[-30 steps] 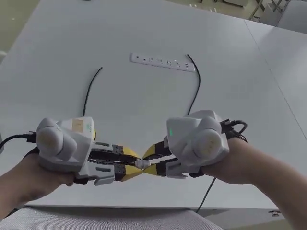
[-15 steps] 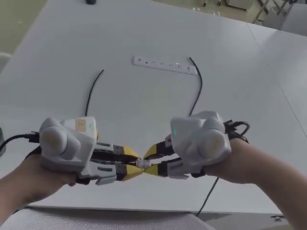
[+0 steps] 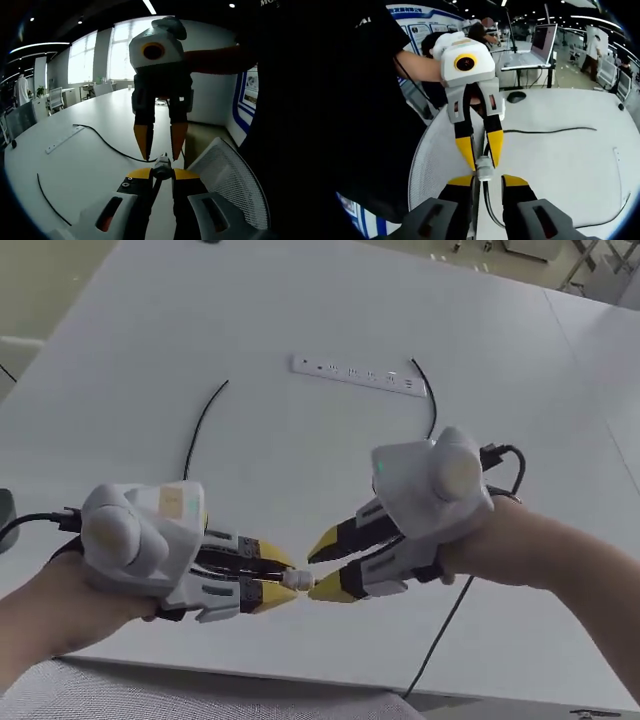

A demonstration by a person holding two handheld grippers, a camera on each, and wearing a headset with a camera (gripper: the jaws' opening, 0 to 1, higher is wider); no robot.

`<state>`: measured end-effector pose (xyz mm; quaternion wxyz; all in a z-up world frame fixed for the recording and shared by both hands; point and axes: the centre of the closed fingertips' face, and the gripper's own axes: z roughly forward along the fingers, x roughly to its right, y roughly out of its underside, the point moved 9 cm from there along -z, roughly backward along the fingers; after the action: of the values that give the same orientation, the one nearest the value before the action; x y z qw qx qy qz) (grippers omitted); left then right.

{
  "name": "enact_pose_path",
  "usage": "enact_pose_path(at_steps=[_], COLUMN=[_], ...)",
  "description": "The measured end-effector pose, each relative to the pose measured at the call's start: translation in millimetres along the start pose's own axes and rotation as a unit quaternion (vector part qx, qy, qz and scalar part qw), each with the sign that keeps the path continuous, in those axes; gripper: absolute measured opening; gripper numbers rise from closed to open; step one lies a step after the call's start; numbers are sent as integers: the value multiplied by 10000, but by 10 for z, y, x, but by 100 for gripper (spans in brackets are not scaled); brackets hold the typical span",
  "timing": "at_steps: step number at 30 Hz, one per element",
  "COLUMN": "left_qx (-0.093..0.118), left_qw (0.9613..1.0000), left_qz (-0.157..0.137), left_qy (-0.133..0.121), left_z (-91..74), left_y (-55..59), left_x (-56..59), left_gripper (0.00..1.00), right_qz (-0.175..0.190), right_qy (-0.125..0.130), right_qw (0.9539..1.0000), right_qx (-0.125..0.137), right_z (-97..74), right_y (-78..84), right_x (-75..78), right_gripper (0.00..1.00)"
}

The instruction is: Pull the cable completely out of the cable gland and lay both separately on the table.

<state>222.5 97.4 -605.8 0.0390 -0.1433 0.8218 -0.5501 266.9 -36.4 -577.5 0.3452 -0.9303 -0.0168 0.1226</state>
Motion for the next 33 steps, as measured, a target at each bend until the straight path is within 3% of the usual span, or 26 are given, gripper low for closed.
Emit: enact_pose_path(at_steps=[6,14,22,27,33], left_qx=[-166,-267,-300,-329,-336], left_qw=[9996,9990,9991,9991,9994], left_qz=[215,356,273,251,-47], left_qy=[-2,-49,-124,-98,-104], left_z=[35,95,162,180,176], left_y=[-3,-39,-54,-48,-17], left_x=[10,-27,-96,-81,-102], left_gripper=[15,15,15,15,14], right_qz=[291,388,311,229,-37], right_qy=[-685,-1019,-1081,-1060,-812], right_qw=[9972,9939,9933,9936,9956], right_qx=[-62,-189,-274,-331,-455], right_z=[31,86,93,110,126], right_y=[-12,25,69,94,65], right_x=[74,196,231,224,180], right_gripper=[15,10,8,8,6])
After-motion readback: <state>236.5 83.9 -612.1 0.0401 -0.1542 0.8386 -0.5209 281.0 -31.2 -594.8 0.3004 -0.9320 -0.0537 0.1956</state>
